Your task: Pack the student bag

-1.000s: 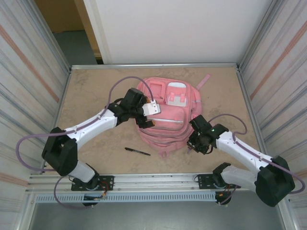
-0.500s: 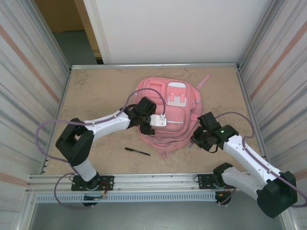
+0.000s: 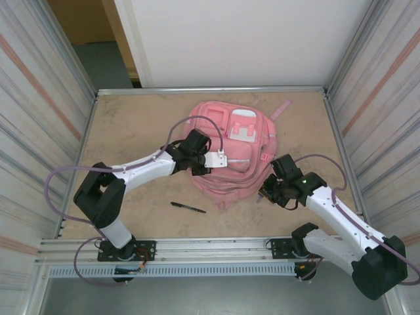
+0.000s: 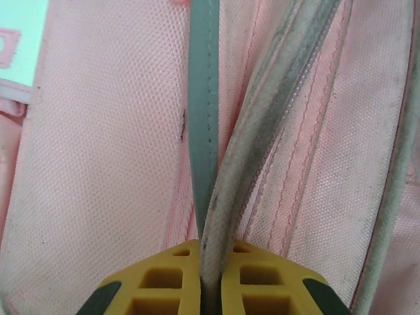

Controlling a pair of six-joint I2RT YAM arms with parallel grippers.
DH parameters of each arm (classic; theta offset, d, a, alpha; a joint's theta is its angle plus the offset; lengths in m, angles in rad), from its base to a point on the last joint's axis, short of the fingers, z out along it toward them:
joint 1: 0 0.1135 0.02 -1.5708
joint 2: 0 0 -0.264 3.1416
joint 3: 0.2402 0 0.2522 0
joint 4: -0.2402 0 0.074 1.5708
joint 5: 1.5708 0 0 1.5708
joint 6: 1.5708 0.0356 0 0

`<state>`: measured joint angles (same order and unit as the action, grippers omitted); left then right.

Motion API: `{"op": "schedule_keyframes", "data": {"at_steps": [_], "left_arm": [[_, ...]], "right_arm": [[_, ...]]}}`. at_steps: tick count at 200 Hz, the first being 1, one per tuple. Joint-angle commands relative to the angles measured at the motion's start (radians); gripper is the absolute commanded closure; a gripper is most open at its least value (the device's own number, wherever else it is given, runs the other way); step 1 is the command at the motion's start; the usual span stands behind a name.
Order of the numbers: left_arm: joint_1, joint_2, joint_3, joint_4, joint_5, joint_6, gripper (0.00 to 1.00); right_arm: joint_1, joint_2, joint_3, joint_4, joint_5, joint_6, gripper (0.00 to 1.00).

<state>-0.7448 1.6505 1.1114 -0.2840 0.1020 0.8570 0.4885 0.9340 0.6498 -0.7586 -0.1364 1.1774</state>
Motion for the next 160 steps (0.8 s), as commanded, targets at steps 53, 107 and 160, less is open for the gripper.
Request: {"op": "schedule_keyframes", "data": {"at_steps": [53,107,160], "left_arm": [[0.012,-0.021,0.239,-0.217,0.272,-0.186,1.00],[0.062,-0.034,0.332,-0.199,0.392,-0.459,1.00],[0.061,0.024,0.349,-0.216,0.384,-0.549,1.00]], "right_arm": [[0.048,0.085,0.100,0.125,-0.047,0.080,1.00],[0.122,0.170,0.163,0.301,0.006,0.378,0.98],[0.206,0.251,0.221,0.384,0.147,0.588,0.98]]}}
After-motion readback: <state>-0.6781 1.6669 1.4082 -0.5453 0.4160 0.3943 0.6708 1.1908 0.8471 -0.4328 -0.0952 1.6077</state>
